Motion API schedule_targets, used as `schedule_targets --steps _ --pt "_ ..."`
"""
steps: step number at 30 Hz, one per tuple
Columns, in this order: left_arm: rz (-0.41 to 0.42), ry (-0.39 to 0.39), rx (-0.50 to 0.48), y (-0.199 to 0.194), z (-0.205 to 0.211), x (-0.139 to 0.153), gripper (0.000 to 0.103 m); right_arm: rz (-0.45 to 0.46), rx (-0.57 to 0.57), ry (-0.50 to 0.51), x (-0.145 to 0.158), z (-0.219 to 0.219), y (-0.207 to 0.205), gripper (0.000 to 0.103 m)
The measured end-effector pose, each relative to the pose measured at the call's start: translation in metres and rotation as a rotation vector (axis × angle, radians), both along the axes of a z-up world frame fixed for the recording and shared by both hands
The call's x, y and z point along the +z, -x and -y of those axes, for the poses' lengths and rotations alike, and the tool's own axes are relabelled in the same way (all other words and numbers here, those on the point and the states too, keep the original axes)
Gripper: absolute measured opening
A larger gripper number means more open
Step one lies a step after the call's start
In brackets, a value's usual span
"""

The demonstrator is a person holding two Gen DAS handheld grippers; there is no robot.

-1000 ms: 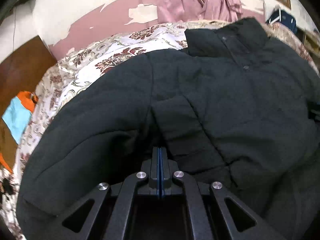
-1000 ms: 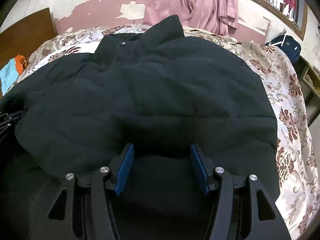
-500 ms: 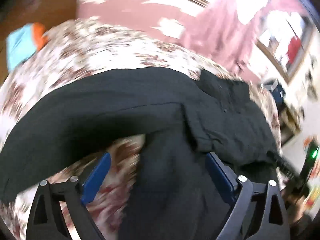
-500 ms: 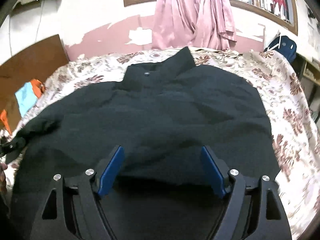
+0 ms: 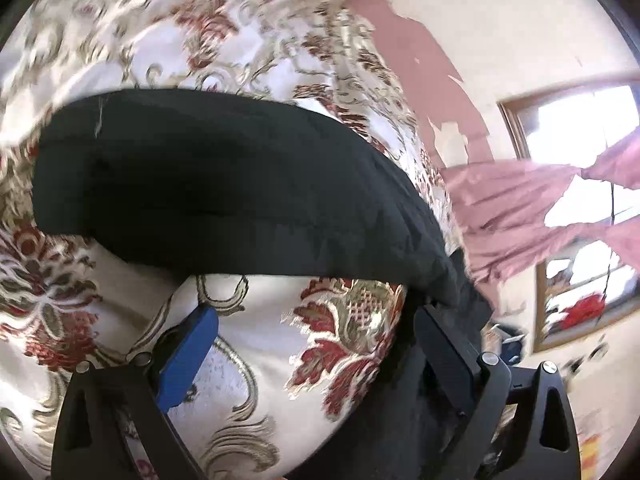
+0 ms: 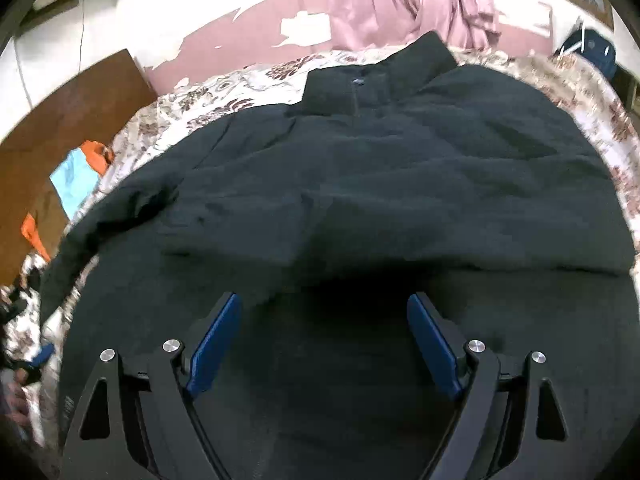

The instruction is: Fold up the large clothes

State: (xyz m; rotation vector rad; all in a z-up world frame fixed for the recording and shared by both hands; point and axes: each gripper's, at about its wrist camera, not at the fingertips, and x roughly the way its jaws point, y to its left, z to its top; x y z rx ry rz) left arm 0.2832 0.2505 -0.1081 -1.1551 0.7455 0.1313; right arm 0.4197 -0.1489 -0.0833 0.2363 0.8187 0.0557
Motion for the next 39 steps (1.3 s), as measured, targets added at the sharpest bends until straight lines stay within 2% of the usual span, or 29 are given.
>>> schedule_targets --steps 3,5,6,7,8,9,11,12,14,16,19,21,22,27,31,34,39 --pt "0.015 0.116 0.138 0.007 -0.009 -0.014 0.098 0.039 -0.038 0.004 0.002 -0.005 -0.018 0.081" --pt "0.022 0.151 0.23 0.007 -0.013 -0.018 0.097 0.052 -0.074 0.037 0.001 -0.009 -0.031 0.081" --pt "0.021 0.143 0.257 0.008 -0.015 -0.019 0.096 0.039 -0.079 0.059 -0.003 -0.011 -0.041 0.081" --pt "0.002 0.102 0.276 0.004 -0.015 -0.016 0.088 0.011 -0.079 0.079 -0.009 -0.013 -0.05 0.081" --pt "-0.022 0.058 0.28 0.001 -0.015 -0.014 0.074 -0.006 -0.081 0.088 -0.011 -0.014 -0.056 0.081" --pt "-0.053 0.01 0.278 -0.005 -0.014 -0.011 0.067 -0.032 -0.08 0.101 -0.017 -0.015 -0.063 0.082" --pt "-0.088 -0.023 0.289 -0.011 -0.017 -0.011 0.046 -0.048 -0.072 0.134 -0.02 -0.019 -0.066 0.083" --pt "-0.091 -0.027 0.301 -0.012 -0.02 -0.012 0.041 -0.042 -0.067 0.146 -0.019 -0.022 -0.065 0.082" --pt "-0.091 -0.074 0.317 -0.015 -0.026 -0.009 0.018 -0.049 -0.035 0.204 -0.021 -0.031 -0.063 0.083" --pt "-0.072 -0.122 0.32 -0.009 -0.032 -0.003 0.01 -0.072 -0.01 0.259 -0.026 -0.038 -0.066 0.088" --pt "-0.019 -0.226 0.315 -0.011 -0.034 0.019 0.006 -0.094 0.002 0.316 -0.031 -0.047 -0.068 0.094" --pt "0.029 -0.304 0.304 -0.012 -0.033 0.04 0.005 -0.084 0.006 0.314 -0.028 -0.046 -0.065 0.094" --pt "0.056 -0.34 0.296 -0.014 -0.031 0.051 0.005 -0.068 0.012 0.278 -0.023 -0.042 -0.061 0.094" --pt "0.197 -0.569 0.212 -0.03 -0.003 0.121 0.005 0.014 0.041 0.088 0.005 -0.01 -0.028 0.094" --pt "0.326 -0.73 0.101 -0.048 0.042 0.18 0.005 0.056 0.053 0.063 0.025 0.02 0.004 0.094" --pt "0.428 -0.854 -0.04 -0.065 0.099 0.219 0.005 0.088 0.033 0.075 0.04 0.049 0.024 0.094" --pt "0.531 -0.987 -0.318 -0.091 0.209 0.247 0.005 0.121 -0.062 0.035 0.047 0.11 0.053 0.094"
